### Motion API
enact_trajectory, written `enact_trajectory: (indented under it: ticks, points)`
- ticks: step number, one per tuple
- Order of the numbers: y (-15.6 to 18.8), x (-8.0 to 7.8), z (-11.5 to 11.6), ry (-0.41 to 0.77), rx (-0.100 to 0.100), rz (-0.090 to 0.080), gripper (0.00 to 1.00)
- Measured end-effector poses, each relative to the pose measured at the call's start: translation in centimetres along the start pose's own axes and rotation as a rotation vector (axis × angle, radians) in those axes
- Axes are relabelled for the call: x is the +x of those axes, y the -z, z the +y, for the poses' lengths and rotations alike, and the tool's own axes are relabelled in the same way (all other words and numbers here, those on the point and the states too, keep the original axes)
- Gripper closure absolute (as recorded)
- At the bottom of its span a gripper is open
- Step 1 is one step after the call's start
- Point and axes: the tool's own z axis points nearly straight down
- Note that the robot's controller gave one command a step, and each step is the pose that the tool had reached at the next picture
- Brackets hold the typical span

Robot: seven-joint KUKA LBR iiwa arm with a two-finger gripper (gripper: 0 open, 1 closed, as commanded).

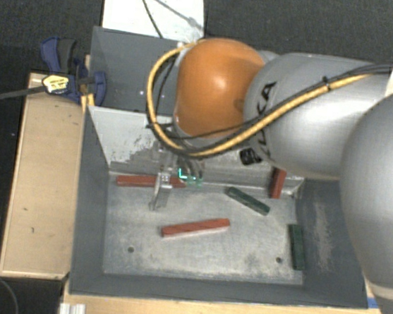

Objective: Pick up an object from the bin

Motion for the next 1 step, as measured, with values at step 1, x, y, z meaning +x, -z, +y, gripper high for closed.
enact_trajectory:
  ticks: [1]
  points:
    - [-11.52,1.43,-4.15,-0.016,0.003,0.002,0.0]
